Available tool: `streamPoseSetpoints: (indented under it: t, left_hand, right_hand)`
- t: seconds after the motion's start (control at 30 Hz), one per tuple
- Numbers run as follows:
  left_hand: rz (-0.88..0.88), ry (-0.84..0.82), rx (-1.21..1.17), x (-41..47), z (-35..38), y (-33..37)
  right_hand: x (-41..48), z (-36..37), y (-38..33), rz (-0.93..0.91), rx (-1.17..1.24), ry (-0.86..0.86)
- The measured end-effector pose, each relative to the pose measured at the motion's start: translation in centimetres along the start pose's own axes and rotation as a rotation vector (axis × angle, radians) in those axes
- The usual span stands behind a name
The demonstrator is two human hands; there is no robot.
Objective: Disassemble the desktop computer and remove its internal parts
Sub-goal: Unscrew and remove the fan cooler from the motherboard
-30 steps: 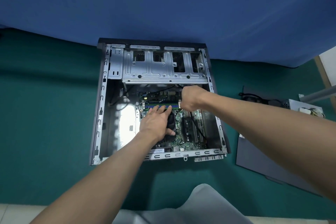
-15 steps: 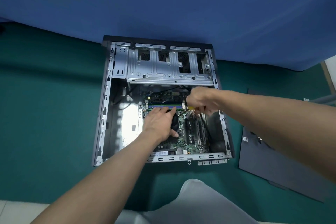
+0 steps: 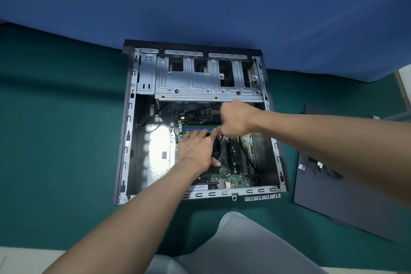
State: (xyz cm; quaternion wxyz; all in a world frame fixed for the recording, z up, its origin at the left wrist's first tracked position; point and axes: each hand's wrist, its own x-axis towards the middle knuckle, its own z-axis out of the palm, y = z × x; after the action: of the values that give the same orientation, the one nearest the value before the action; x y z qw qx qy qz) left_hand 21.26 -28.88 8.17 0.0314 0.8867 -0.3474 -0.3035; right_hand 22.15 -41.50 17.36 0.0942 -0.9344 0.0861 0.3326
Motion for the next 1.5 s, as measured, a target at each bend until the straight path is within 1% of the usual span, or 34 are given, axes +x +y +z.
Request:
streamPoseSetpoints:
  t: [0.03,0.07,0.1,0.13,0.17,0.2,0.27,0.3,0.4,0.43,0.47,0.5,0.53,0.6,0.67,0.73,0.77,0.8,0.83,0.87,0.97,1.07,1.1,1.13,1.17,1.2,1.23,1.3,1.37,1.43,1.47,1.5]
  left_hand:
    - [-0.002,0.000,-0.004,0.0,0.0,0.0]
    - [-0.002,0.000,-0.009,0.0,0.1,0.0]
    - [-0.001,0.002,-0.011,0.1,0.2,0.0]
    - [-0.001,0.004,-0.007,0.1,0.2,0.0]
    - [0.001,0.005,0.000,0.2,0.2,-0.1]
    - [0.004,0.004,0.006,0.2,0.3,0.0]
    - [0.006,0.001,0.009,0.3,0.4,0.0]
    - [0.004,0.002,0.006,0.4,0.5,0.0]
    - [0.006,0.013,0.003,0.4,0.5,0.1]
    - [0.008,0.018,0.008,0.4,0.5,0.1]
    - [0.008,0.022,0.013,0.3,0.5,0.1]
    - [0.006,0.023,0.018,0.3,0.5,0.1]
    - [0.005,0.021,0.022,0.3,0.4,0.2]
    - [0.010,0.021,0.023,0.3,0.5,0.1]
    - [0.015,0.037,0.018,0.4,0.6,0.1]
    - [0.015,0.031,0.005,0.4,0.7,0.0]
    - [0.019,0.028,0.001,0.3,0.8,-0.1]
    - [0.025,0.029,-0.002,0.3,1.0,-0.3]
    - [0.031,0.031,-0.005,0.2,1.0,-0.4]
    - [0.037,0.031,-0.007,0.2,1.1,-0.5]
    - [0.040,0.040,-0.009,0.2,1.2,-0.6]
    - [0.036,0.042,-0.010,0.2,1.1,-0.4]
    - [0.034,0.041,-0.010,0.2,1.0,-0.4]
    - [0.034,0.039,-0.009,0.2,1.0,-0.4]
    - [0.034,0.035,-0.009,0.1,0.9,-0.4]
    - [0.032,0.032,-0.011,0.1,0.9,-0.4]
    - [0.030,0.031,-0.015,0.1,0.9,-0.4]
    - [0.032,0.025,-0.028,0.0,0.9,-0.4]
    - [0.031,0.024,-0.037,0.1,0.9,-0.4]
    - [0.026,0.020,-0.045,0.1,0.9,-0.4]
    - [0.026,0.020,-0.046,0.1,0.9,-0.5]
    - [0.029,0.020,-0.046,0.1,0.9,-0.5]
  right_hand:
    - [0.4,0.0,0.3,0.122,0.217,-0.013]
    - [0.6,0.1,0.7,0.261,0.424,-0.059]
    - [0.6,0.1,1.0,0.385,0.575,-0.135]
    - [0.5,-0.1,1.1,0.449,0.635,-0.209]
    - [0.5,-0.2,1.2,0.460,0.614,-0.255]
    - [0.5,-0.2,1.1,0.437,0.547,-0.261]
    - [0.2,-0.1,0.9,0.293,0.267,-0.163]
    - [-0.3,-0.1,0.7,0.186,0.075,-0.107]
    - [-1.6,0.4,0.6,-0.227,-0.543,0.002]
    - [-1.8,0.5,0.7,-0.339,-0.693,0.013]
    - [-1.7,0.5,0.8,-0.377,-0.743,0.021]
    - [-1.4,0.4,0.9,-0.366,-0.708,0.024]
    - [-1.1,0.3,1.0,-0.330,-0.607,0.015]
    - [-0.4,0.0,1.0,-0.227,-0.303,-0.049]
    - [0.3,-0.3,0.8,-0.044,0.061,-0.071]
    - [0.8,-0.4,0.6,0.212,0.377,-0.106]
    - [0.9,-0.5,0.4,0.305,0.446,-0.157]
    - [0.8,-0.8,0.2,0.336,0.438,-0.207]
    - [0.8,-1.0,0.1,0.309,0.359,-0.224]
    - [0.7,-1.0,-0.1,0.243,0.230,-0.210]
    - [-0.3,-0.8,-0.5,-0.057,-0.228,-0.123]
    - [-1.3,-0.5,-0.6,-0.362,-0.682,-0.097]
    - [-1.3,-0.5,-0.5,-0.427,-0.814,-0.084]
    - [-1.3,-0.6,-0.3,-0.461,-0.892,-0.062]
    - [-1.2,-0.7,0.1,-0.437,-0.884,-0.050]
    - [-1.1,-0.7,0.4,-0.408,-0.801,-0.036]
    - [-0.8,-0.6,0.8,-0.346,-0.665,-0.045]
    - [-0.6,0.0,1.2,-0.188,-0.294,-0.063]
    - [-0.1,0.3,1.5,0.064,0.140,-0.071]
    - [0.2,0.4,1.4,0.349,0.549,-0.212]
    - [0.2,0.2,1.3,0.425,0.646,-0.267]
    - [0.3,0.2,1.4,0.449,0.660,-0.276]
